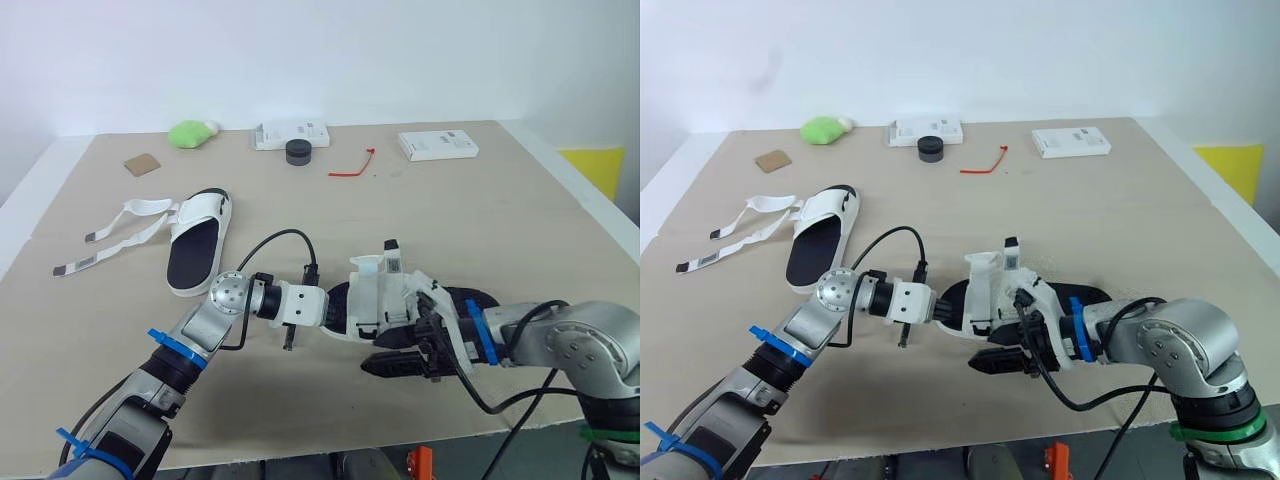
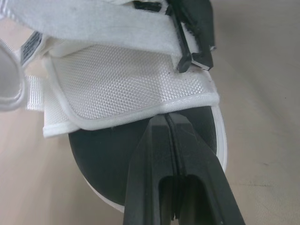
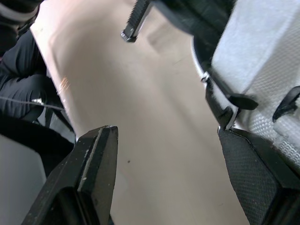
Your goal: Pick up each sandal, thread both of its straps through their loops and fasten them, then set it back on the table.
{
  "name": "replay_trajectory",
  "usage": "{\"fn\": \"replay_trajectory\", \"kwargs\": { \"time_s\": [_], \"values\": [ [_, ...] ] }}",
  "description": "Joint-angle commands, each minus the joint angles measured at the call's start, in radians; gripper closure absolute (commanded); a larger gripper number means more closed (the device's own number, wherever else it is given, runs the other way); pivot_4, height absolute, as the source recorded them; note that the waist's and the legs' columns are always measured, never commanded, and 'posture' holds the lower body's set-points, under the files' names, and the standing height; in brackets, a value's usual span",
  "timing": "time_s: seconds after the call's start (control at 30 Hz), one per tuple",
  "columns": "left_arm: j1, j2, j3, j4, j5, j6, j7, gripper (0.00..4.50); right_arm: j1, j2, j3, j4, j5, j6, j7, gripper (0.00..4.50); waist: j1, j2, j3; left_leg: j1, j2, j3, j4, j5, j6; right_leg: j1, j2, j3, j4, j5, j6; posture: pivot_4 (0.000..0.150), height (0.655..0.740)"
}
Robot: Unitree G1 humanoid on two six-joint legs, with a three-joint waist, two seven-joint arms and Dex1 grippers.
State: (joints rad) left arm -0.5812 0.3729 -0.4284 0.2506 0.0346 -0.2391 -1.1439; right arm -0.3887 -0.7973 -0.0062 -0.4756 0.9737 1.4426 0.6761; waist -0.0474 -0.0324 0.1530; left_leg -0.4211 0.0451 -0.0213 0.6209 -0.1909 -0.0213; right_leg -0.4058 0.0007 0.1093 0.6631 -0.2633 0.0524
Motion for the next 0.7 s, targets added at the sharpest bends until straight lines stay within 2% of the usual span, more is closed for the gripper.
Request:
{"fn": "replay_trajectory", "kwargs": {
  "time_s": [0.03, 0.43, 0.7],
  "values": [
    [0.032, 0.016, -0.045, 0.030, 0.034, 0.032, -0.024, 4.50, -0.031, -0.004, -0.028, 0.022, -0.027, -0.022, -0.023, 0.82, 0.000, 0.000, 0.000, 0.000, 0.000, 0.000, 0.000, 0.000, 0.000, 0.000, 0.000, 0.000, 0.000, 0.000, 0.000, 0.150, 0.7400],
    [0.038, 0.018, -0.042, 0.023, 0.036, 0.039, -0.021, 4.50, -0.081, -0.072, -0.035, 0.093, -0.053, -0.053, 0.016, 0.82, 0.000, 0.000, 0.000, 0.000, 0.000, 0.001, 0.001, 0.000, 0.000, 0.000, 0.000, 0.001, 0.000, 0.001, -0.001, 0.150, 0.7400],
    [0.037, 0.016, -0.043, 0.026, 0.036, 0.037, -0.021, 4.50, -0.075, 0.011, -0.052, 0.083, -0.013, -0.013, -0.029, 0.82, -0.001, 0.000, 0.000, 0.000, 0.001, 0.001, 0.001, 0.000, 0.000, 0.000, 0.001, 0.001, 0.000, 0.001, 0.000, 0.150, 0.7400]
  ]
}}
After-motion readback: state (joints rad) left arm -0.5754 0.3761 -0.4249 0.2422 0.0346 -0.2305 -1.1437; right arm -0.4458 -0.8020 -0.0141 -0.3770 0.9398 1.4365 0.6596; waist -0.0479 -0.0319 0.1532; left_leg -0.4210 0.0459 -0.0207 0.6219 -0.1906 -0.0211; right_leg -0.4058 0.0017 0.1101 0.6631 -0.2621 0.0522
